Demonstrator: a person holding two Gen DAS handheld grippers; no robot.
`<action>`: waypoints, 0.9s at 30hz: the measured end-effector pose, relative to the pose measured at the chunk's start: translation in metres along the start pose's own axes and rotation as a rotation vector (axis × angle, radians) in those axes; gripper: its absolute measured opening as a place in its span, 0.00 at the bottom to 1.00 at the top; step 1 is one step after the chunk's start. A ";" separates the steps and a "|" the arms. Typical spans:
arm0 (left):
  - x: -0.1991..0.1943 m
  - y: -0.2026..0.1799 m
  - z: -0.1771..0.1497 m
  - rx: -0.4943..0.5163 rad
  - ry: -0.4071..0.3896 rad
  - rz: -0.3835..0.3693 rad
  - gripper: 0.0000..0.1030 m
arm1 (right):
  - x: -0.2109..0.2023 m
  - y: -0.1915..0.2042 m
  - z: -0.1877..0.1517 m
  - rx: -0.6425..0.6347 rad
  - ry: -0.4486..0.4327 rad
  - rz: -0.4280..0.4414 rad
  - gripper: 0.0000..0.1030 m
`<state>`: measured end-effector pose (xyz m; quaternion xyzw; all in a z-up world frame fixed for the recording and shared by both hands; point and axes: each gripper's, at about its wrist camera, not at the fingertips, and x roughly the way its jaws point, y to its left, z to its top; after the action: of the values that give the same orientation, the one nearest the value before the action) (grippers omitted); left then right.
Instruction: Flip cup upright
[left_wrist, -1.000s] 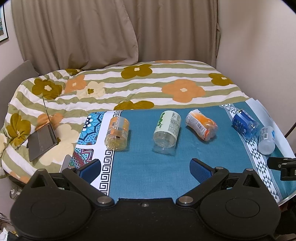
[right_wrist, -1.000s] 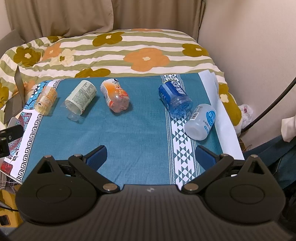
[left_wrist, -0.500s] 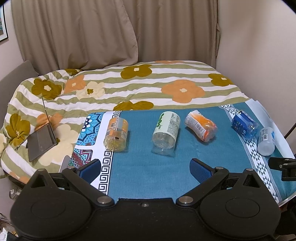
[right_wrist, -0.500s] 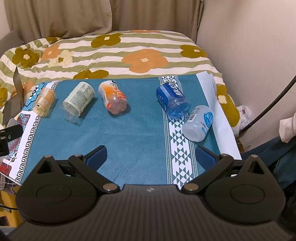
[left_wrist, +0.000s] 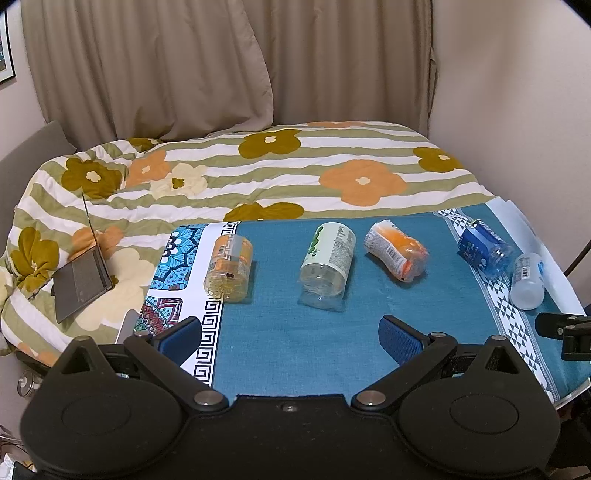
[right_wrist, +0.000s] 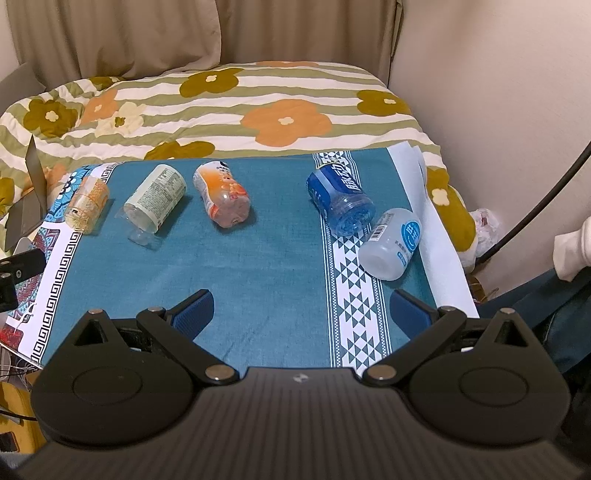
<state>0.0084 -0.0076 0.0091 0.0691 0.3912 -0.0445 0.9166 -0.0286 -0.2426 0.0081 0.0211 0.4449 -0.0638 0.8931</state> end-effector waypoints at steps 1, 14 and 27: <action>-0.001 -0.001 0.000 0.001 -0.001 0.000 1.00 | -0.001 0.000 0.000 -0.003 -0.002 -0.001 1.00; -0.007 0.001 -0.001 0.006 -0.011 -0.004 1.00 | -0.003 0.002 -0.001 -0.004 -0.005 0.000 1.00; -0.011 0.008 -0.003 -0.002 -0.016 -0.002 1.00 | -0.005 0.003 -0.002 -0.004 -0.007 0.000 1.00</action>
<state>-0.0004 0.0009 0.0153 0.0674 0.3838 -0.0458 0.9198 -0.0324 -0.2391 0.0108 0.0188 0.4418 -0.0630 0.8947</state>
